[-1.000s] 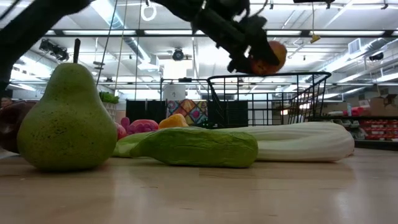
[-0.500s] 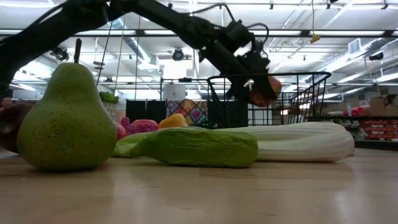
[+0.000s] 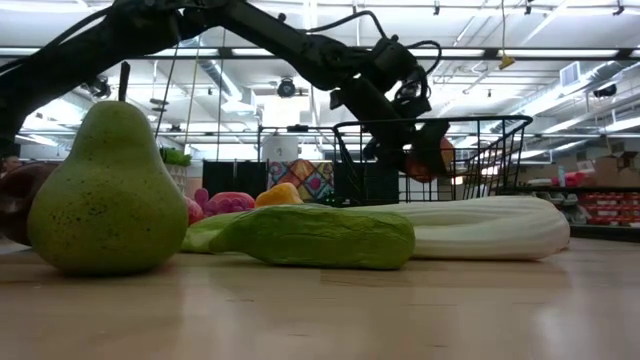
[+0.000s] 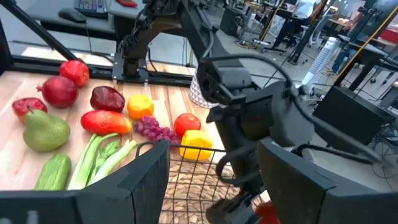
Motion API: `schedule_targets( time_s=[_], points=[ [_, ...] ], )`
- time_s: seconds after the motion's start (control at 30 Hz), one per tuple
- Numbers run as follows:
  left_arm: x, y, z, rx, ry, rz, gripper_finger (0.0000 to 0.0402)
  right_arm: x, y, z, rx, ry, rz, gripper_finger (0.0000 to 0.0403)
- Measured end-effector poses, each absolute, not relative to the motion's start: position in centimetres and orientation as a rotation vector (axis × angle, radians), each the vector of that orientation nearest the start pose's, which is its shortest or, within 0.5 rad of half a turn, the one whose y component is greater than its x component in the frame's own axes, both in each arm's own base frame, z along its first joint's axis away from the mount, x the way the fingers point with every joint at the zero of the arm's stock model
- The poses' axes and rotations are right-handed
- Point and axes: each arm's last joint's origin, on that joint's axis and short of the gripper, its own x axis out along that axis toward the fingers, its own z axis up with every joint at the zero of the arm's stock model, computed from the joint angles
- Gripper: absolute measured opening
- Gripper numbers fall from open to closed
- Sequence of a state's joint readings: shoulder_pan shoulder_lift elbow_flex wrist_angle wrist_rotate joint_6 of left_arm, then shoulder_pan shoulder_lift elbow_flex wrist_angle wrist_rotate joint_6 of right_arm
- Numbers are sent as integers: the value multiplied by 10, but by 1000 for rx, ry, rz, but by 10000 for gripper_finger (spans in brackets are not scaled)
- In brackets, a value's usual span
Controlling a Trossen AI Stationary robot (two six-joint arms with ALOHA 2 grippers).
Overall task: Build produce basket
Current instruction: Put the apple into the wire basket
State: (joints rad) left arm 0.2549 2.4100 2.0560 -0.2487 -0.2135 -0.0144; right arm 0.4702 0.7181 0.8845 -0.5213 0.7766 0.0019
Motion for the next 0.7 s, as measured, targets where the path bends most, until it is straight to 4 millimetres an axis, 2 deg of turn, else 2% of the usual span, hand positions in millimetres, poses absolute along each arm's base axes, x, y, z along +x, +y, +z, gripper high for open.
schedule_targets(
  time_s=[0.17, 0.47, 0.7],
  points=[
    [530, 136, 197, -8, 596, 476, 339, 131, 44, 347, -203, 282, -303, 247],
    [535, 134, 156, 26, 688, 437, 339, 134, 46, 346, -204, 288, -291, 247],
    [534, 141, 155, 3, 681, 457, 339, 136, 47, 345, -210, 296, -289, 247]
  ],
)
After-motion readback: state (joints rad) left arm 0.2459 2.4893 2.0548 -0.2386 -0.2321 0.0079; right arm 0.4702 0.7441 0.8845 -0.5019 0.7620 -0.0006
